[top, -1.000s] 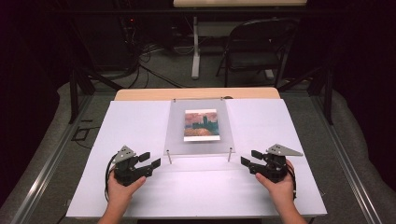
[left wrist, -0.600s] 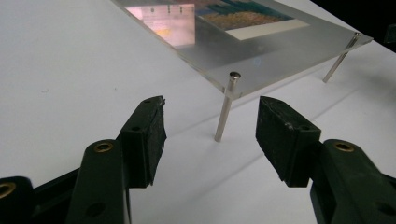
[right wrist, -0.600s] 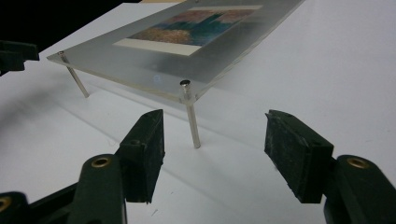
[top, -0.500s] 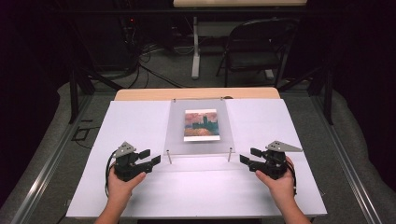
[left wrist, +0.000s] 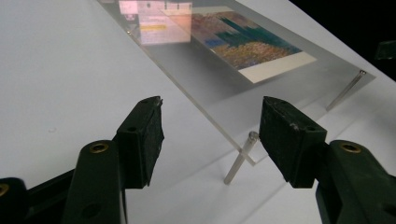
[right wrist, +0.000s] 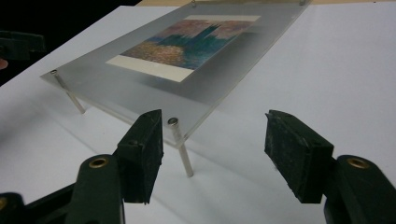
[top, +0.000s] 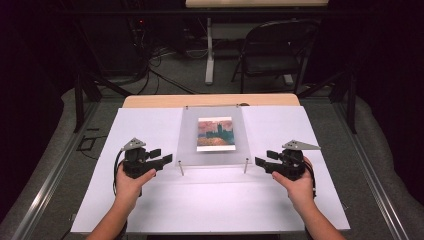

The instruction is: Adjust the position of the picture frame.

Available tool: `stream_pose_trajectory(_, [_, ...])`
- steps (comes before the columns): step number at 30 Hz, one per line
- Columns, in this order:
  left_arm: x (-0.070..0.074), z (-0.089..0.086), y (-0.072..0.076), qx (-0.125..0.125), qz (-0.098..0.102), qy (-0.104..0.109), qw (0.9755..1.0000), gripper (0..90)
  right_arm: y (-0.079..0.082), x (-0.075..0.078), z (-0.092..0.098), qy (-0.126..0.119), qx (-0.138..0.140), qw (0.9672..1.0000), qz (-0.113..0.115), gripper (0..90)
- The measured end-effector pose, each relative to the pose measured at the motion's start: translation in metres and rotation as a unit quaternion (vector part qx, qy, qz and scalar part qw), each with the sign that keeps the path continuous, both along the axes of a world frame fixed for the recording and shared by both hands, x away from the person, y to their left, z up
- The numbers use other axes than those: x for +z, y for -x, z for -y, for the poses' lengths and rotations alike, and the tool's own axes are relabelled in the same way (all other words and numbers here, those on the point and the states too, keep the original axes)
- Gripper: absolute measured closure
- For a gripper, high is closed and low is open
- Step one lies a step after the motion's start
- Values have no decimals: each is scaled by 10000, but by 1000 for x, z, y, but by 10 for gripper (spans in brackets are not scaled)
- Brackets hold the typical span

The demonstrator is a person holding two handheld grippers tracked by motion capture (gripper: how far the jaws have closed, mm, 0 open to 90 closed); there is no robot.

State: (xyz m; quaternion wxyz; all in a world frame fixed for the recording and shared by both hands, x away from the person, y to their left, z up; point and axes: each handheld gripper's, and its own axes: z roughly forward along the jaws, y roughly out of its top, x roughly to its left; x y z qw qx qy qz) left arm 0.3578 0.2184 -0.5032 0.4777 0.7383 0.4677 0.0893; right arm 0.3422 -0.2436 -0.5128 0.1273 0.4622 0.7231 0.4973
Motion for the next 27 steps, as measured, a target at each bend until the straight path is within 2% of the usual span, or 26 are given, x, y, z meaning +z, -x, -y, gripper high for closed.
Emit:
stream_pose_trajectory(6, [8, 0, -13, 54, 8, 60, 10000, 397, -18, 4, -1, 218, -11, 9998, -49, 379])
stream_pose_trajectory(11, [14, 4, -25, 69, 51, -119, 9999, 401, -30, 9, -3, 327, -91, 9994, -33, 385])
stream_pose_trajectory(17, [20, 11, -42, 138, 36, -177, 9997, 404, -47, 14, -3, 339, -208, 9992, -49, 380])
stream_pose_trajectory(25, [29, 17, -61, 165, 79, -84, 9998, 400, -66, 24, -7, 273, -251, 9993, -50, 372])
stream_pose_trajectory(27, [32, 19, -67, 151, 58, -143, 9998, 389, -72, 26, -8, 264, -262, 9993, -77, 371])
